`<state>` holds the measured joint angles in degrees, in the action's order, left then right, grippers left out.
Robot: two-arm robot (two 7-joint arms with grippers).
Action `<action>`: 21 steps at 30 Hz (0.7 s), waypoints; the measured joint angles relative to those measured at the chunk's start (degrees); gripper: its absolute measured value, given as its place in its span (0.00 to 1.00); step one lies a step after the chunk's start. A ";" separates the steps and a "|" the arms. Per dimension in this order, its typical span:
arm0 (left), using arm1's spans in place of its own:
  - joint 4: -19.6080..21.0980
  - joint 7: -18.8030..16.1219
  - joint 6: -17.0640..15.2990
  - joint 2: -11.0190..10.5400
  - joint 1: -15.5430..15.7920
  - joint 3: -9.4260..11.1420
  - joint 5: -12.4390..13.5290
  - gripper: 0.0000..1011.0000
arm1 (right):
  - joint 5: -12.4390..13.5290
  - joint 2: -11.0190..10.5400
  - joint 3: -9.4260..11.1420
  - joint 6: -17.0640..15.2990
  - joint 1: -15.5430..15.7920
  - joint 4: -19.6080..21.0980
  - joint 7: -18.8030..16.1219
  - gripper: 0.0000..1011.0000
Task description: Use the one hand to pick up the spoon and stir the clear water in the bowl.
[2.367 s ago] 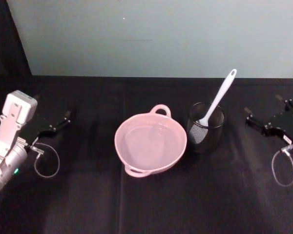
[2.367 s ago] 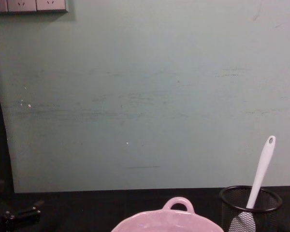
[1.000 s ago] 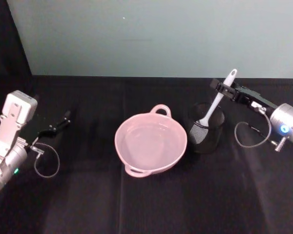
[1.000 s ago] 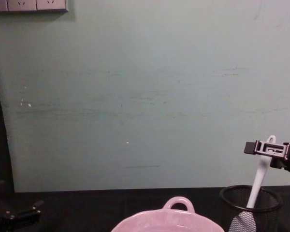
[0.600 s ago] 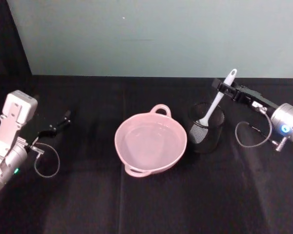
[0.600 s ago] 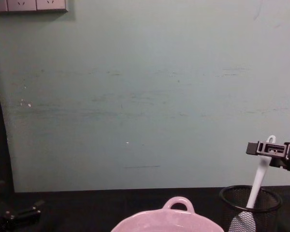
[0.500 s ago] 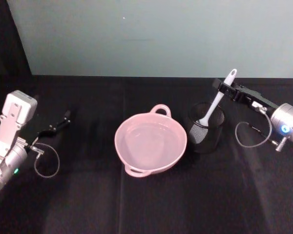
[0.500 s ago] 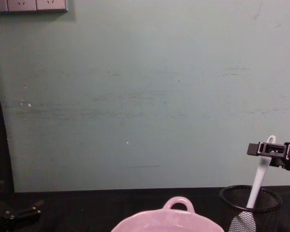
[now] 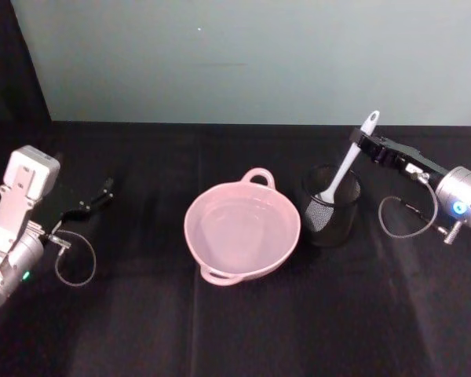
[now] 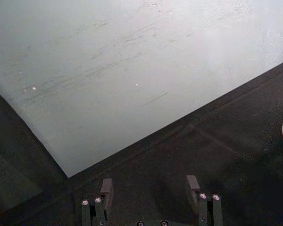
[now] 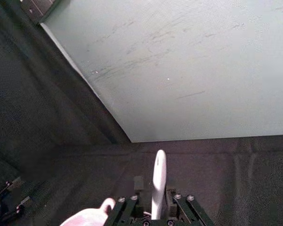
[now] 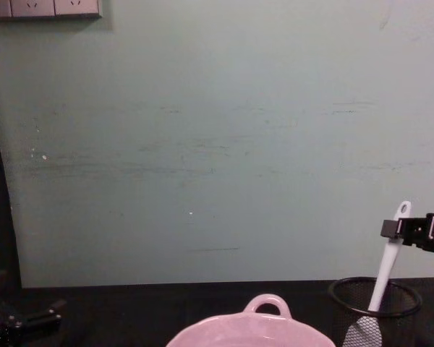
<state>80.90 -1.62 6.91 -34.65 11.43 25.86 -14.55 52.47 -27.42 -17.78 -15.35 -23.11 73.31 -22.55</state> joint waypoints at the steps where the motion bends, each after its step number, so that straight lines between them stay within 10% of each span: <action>1: 0.00 0.00 0.00 0.00 0.00 0.00 0.00 1.00 | -0.02 -0.01 0.00 0.00 0.00 0.00 0.01 0.28; 13: 0.00 0.00 0.00 0.00 0.00 0.00 0.00 1.00 | -0.30 -0.65 -0.16 0.90 0.37 0.99 -0.07 0.11; 21: 0.00 0.00 0.00 0.00 0.00 0.00 0.00 1.00 | -5.63 -5.78 -0.48 7.05 3.44 11.11 0.31 0.11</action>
<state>80.90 -1.62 6.91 -34.65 11.43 25.86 -14.55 46.84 -33.20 -18.25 -8.29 -19.67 84.42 -22.24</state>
